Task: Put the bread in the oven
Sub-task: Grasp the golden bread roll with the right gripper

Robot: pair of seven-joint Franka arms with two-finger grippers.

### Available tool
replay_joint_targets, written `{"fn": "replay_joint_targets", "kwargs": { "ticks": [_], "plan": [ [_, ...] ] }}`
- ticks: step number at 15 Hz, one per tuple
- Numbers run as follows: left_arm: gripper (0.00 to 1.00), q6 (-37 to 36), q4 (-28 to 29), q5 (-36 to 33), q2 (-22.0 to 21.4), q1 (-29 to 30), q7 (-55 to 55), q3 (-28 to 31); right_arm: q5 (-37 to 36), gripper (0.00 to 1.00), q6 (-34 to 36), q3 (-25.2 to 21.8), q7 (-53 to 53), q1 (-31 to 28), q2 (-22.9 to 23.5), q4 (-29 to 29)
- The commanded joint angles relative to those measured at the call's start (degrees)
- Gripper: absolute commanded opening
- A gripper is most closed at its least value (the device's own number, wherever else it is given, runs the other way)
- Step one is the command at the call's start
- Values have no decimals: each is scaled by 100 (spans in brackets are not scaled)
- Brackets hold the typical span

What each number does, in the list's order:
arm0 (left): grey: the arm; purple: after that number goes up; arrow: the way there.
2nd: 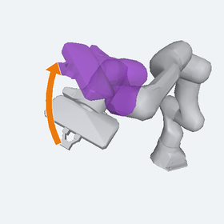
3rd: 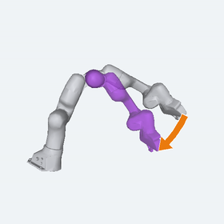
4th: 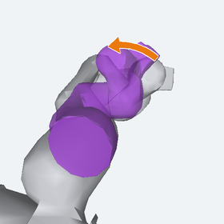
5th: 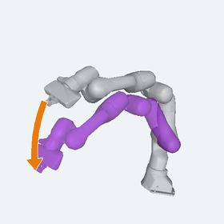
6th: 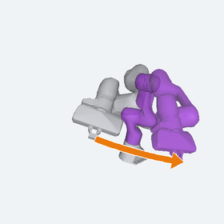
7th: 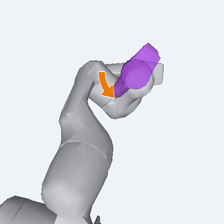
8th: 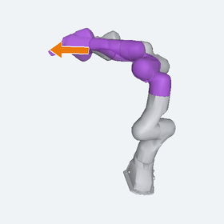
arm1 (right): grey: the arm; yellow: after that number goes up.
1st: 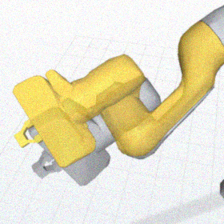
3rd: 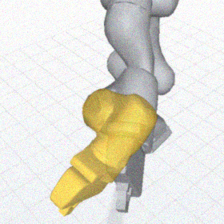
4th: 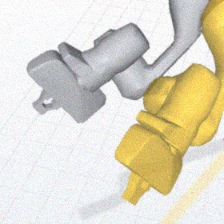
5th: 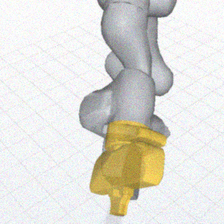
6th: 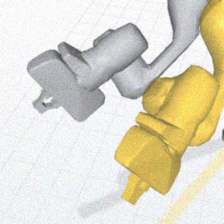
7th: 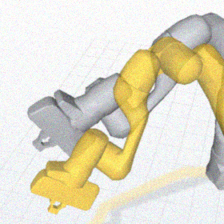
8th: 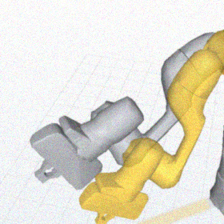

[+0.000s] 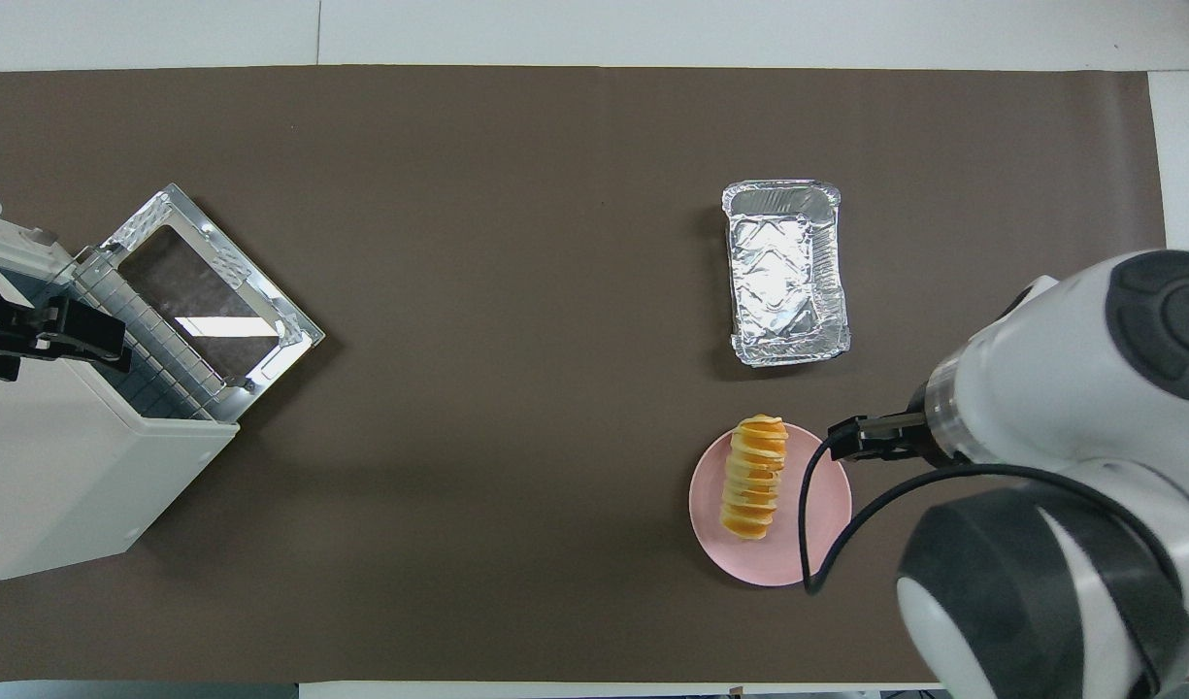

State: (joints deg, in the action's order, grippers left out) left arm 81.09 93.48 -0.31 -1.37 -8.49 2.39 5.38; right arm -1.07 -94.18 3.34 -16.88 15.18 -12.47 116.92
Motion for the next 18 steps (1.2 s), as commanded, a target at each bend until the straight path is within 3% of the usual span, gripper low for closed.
{"fn": "replay_joint_targets", "kwargs": {
  "ticks": [1,4,11,18],
  "plan": [
    [100,-41,65,-4,-109,58,7,-28,202,100,-809,-26,-446,282,-292,1005],
    [100,-41,65,-4,-109,58,-1,-28,247,100,-2127,-26,-1280,923,-99,1824],
    [100,-41,56,-4,-109,58,-1,-28,247,100,-3885,-35,-1107,882,657,2361],
    [100,-41,56,-4,-109,58,-1,-28,247,100,-4335,-35,-615,635,772,2581]
  ]
}}
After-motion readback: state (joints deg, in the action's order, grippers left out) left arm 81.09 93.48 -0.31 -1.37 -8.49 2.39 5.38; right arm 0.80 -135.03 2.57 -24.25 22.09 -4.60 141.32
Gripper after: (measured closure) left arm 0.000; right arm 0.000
